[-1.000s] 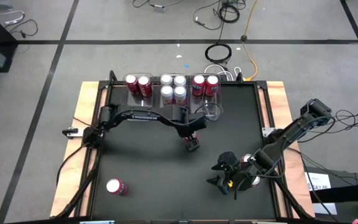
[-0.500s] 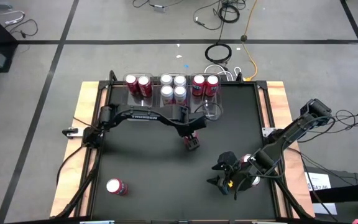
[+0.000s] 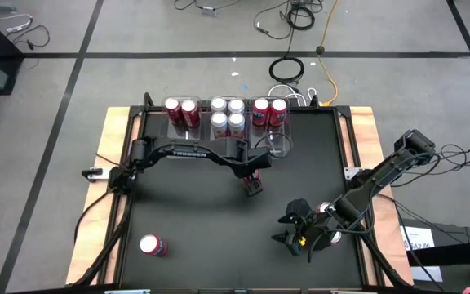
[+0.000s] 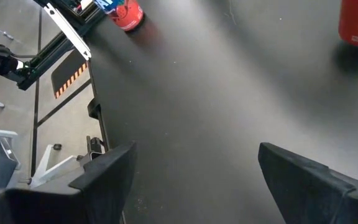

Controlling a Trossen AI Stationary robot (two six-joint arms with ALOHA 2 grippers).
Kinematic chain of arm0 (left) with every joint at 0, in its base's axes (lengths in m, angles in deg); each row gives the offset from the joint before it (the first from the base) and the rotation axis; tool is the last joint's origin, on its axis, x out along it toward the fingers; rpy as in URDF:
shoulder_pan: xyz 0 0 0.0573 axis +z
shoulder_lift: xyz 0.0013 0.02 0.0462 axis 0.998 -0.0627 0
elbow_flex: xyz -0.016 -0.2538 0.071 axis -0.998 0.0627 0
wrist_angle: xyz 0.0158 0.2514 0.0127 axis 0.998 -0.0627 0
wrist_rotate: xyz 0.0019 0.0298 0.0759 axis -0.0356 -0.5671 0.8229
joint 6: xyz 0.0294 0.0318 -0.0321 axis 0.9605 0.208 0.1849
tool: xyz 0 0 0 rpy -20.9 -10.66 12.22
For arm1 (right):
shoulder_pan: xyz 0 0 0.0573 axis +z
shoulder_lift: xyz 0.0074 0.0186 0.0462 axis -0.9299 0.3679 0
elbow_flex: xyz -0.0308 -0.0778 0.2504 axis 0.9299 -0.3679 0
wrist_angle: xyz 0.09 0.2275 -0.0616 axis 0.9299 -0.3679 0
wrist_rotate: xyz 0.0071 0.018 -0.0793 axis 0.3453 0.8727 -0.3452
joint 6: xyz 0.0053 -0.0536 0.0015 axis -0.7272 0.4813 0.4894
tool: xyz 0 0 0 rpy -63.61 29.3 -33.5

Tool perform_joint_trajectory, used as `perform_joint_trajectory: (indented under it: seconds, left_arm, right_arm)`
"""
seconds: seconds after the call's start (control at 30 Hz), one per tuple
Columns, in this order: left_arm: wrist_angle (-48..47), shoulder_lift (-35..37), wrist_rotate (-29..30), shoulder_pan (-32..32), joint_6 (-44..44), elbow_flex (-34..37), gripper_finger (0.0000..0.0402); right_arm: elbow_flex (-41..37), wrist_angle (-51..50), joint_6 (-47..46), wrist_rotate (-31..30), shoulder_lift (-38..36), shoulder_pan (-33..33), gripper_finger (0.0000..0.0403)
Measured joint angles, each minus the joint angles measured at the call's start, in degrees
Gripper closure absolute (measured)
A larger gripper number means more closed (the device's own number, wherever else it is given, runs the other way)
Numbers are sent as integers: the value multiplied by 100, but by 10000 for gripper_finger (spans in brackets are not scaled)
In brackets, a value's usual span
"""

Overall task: Sort soda cans
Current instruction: Move the right orange soda can to the center of the table, then move the left orange soda can to the center of the table

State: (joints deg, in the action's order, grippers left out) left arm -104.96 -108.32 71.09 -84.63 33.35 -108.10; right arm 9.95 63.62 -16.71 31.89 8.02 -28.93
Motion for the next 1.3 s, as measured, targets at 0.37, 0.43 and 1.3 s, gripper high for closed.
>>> perform_joint_trajectory:
  seconds: [0.37, 0.43, 1.3]
  left_arm:
    - [-220, -237, -149, 18, -4, -8, 60]
    - [-240, -256, -160, 18, -2, -16, 60]
    - [-1490, -284, -557, 48, -148, -1162, 9]
  right_arm:
    - [0, 0, -9, 2, 0, 2, 74]
    - [0, 0, -15, 0, 0, 21, 74]
    - [0, -6, -16, -1, 0, 132, 74]
